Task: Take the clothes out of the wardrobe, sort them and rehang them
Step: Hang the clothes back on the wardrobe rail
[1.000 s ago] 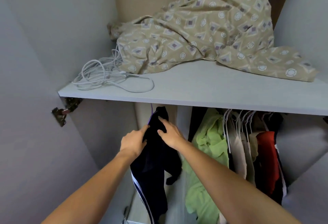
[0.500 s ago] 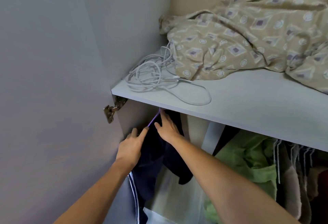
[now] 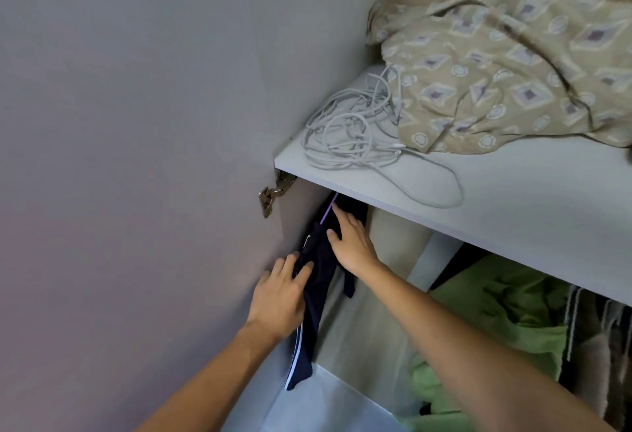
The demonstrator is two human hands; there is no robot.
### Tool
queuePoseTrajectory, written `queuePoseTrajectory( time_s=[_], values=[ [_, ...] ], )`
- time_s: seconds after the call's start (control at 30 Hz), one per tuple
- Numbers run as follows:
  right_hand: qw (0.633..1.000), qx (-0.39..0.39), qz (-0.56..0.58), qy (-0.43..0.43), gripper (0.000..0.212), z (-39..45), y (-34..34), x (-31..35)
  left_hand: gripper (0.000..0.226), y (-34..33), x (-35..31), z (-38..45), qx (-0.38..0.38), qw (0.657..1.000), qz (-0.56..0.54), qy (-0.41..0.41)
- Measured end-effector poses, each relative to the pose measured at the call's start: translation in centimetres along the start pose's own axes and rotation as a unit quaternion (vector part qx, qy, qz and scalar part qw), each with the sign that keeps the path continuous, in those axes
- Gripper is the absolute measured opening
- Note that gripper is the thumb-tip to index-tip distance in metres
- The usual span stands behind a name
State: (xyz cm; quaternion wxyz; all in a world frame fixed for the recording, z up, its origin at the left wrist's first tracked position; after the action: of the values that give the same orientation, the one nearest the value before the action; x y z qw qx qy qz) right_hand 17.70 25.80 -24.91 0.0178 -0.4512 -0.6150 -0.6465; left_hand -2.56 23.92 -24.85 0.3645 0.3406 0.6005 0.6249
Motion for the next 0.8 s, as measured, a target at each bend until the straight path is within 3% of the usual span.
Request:
queuePoseTrajectory(
  time_s=[0.2, 0.43, 0.6, 0.8],
  values=[
    [0.988, 0.001, -0.065, 0.14, 0.06, -6.2, -1.0, -0.2, 0.065, 0.4, -1.1, -6.0, 0.004, 0.995, 0.008, 0.101],
    [0.94, 0.103, -0.077, 0.315, 0.061, -16.9, -7.7, 2.5, 0.069, 1.8, -3.3, -20.6, -0.016, 0.953, 0.003, 0.301],
    [0.883, 0.203, -0.069, 0.416, 0.062, -27.1, -12.8, 7.4, 0.063, 3.7, -5.4, -33.7, -0.039, 0.893, 0.016, 0.448],
    [0.806, 0.293, -0.079, 0.509, 0.065, -39.7, -19.0, 13.7, 0.066, 4.3, -8.8, -50.0, -0.086, 0.787, 0.02, 0.61]
  ],
)
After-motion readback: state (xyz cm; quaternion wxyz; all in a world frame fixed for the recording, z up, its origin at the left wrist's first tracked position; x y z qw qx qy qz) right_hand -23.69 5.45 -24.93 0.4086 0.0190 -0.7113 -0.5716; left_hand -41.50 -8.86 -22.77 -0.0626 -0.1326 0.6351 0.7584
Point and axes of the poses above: each hand's wrist, its own z-axis towards the middle knuckle, its own y-axis out of the back of the hand, x = y × z, the point moved 6 cm from there along z, towards the middle knuckle, and after that the axes turned 12 degrees about -y, right-handed, at the moved point
